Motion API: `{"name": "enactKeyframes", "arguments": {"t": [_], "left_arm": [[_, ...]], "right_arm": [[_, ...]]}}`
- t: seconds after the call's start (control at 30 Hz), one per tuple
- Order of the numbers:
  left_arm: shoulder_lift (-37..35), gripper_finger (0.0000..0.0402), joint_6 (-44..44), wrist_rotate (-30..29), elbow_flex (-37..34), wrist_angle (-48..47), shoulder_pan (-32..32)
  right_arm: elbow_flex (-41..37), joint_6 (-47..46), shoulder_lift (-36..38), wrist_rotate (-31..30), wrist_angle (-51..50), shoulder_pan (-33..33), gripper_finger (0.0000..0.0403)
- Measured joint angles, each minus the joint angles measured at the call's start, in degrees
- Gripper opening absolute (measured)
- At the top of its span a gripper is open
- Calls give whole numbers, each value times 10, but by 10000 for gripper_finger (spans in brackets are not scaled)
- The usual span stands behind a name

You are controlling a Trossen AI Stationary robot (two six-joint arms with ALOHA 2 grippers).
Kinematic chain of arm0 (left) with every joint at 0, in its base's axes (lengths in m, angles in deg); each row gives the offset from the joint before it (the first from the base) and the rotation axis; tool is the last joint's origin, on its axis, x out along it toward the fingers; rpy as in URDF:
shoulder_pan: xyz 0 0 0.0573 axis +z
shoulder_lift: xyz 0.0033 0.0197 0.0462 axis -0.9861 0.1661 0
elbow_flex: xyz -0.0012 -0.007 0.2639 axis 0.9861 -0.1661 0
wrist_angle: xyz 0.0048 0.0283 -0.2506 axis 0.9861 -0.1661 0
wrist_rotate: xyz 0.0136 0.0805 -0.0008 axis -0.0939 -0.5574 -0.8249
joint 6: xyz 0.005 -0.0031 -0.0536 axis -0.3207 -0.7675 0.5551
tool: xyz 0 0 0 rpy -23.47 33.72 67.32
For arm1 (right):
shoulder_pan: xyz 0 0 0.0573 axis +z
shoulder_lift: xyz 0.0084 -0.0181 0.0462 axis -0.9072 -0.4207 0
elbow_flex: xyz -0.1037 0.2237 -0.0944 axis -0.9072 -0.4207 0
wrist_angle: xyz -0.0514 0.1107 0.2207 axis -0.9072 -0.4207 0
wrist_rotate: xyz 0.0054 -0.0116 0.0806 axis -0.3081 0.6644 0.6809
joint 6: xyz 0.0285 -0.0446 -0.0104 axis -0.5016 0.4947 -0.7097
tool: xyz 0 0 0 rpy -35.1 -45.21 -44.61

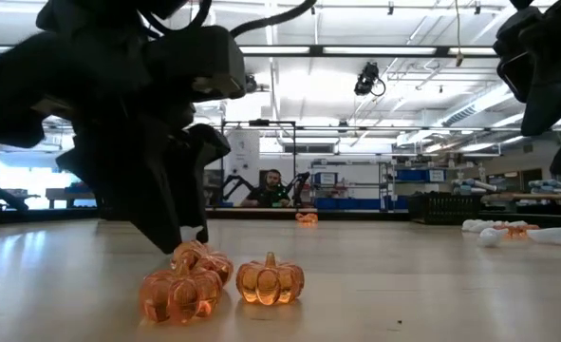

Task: Sort Halloween decoration
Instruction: Put the white ghost toy into the bottom black basket

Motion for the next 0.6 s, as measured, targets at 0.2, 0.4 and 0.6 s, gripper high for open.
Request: {"name": "enactKeyframes", "arguments": {"t": [0.2,0.4,0.6], "left_arm": [[0,169,24,0,-3,-5,0],[-7,160,36,0,-2,-24,0],[-78,159,99,2,-3,-165,0]], "right_arm": [[0,4,0,-4,5,1,162],[0,6,0,-5,6,2,162],[0,7,0,-6,5,6,162]]}}
